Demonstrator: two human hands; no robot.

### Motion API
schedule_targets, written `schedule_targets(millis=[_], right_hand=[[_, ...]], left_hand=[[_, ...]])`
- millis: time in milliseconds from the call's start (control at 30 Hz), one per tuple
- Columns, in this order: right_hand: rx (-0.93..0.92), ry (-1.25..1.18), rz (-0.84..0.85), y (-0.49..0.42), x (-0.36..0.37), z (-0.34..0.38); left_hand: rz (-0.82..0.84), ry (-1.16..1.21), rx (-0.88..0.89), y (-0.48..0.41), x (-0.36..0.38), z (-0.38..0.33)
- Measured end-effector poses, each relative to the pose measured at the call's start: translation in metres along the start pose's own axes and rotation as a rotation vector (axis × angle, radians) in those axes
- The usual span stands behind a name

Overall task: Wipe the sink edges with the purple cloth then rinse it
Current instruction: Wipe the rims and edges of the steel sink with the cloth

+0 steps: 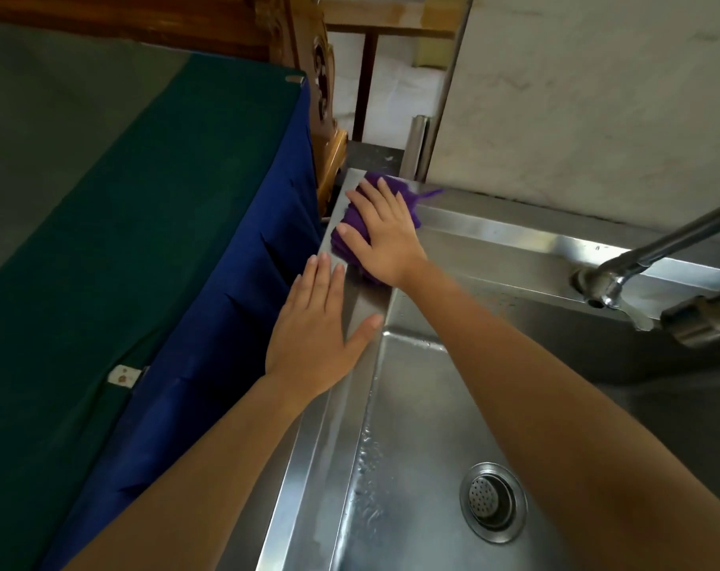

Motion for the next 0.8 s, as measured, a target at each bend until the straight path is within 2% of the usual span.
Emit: schedule_targets(millis=[133, 267, 467, 667, 800], right_hand=[[0.070, -0.023, 0.019, 0.031, 0.010, 0.014], [0.139, 0.031, 0.086, 0.037, 0.012, 0.019], [0.107, -0.008, 0.068, 0.067, 0.012, 0.039], [0.073, 0.055, 0.109, 0.104, 0.014, 0.067], [0.146, 0.127, 0.086, 0.122, 0.017, 0.089]], left_hand=[[0.064, 0.066, 0.026, 0.008, -0.004, 0.003], [0.066, 0.013, -0.027, 0.043, -0.009, 0.008], [0.106, 0.044, -0.093, 0.109, -0.013, 0.019], [0.107, 0.043, -0.121, 0.159, -0.018, 0.034], [0.125, 0.027, -0.117, 0.190, -0.014, 0.035]])
Point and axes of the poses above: each hand's wrist, its own y-axis away from the middle knuckle, its own x-axis out of the palm, z = x × y, the point moved 6 cm from there along -y, towards the middle knuckle, and after that the axes turned 8 degrees about -x, right-handed, at the moved point
